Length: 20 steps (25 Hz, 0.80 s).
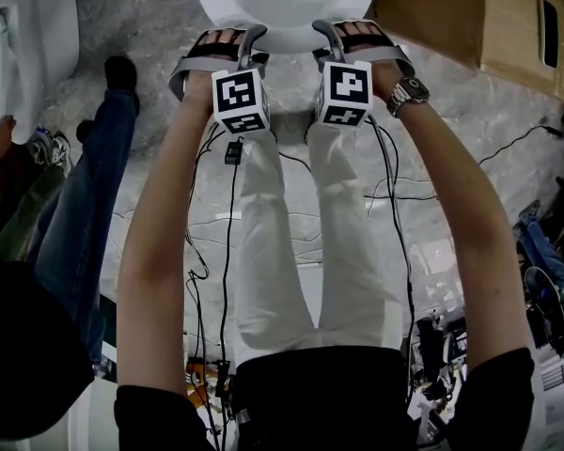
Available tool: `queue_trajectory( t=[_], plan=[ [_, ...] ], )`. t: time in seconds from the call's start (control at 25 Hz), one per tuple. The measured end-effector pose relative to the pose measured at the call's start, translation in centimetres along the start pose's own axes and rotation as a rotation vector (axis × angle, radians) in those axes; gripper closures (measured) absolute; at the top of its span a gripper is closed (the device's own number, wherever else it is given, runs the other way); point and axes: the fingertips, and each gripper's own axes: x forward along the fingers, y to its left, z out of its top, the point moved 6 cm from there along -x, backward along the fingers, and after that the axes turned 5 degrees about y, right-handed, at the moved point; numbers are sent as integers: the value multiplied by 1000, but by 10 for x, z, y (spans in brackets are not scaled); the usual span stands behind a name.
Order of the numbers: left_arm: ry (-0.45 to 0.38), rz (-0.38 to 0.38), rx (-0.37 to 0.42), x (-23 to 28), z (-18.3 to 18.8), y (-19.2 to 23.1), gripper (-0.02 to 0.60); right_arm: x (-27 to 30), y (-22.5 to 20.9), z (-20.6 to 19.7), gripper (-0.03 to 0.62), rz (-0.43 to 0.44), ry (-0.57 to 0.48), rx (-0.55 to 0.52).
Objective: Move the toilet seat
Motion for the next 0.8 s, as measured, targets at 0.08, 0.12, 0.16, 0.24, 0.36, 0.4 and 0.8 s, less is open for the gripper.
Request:
queue_trajectory(
  t=[0.08, 0.12, 0.16, 0.24, 0.36, 0.4, 0.8],
  plan=[
    [3, 9, 2, -5, 0, 2, 339, -6, -2, 2, 353, -3, -8, 8],
    [3, 19, 5, -7, 1, 4, 339, -10, -3, 3, 353, -5, -16, 13],
    [4, 29, 9, -10, 3, 6, 339, -14, -4, 3, 353, -8, -22, 15],
    [7, 39, 19, -16, 6, 7, 339, -23, -5, 3, 353, -14, -27, 15],
    [9, 53, 36, -29, 8, 12, 339, -38, -9, 3, 350, -24, -22, 15],
    [7, 61, 44, -35, 9, 13, 339, -43, -11, 4, 349, -29, -20, 15],
    [-15, 107, 80, -69, 18, 25, 397, -80, -29, 3, 349, -71, -36, 30]
  ],
)
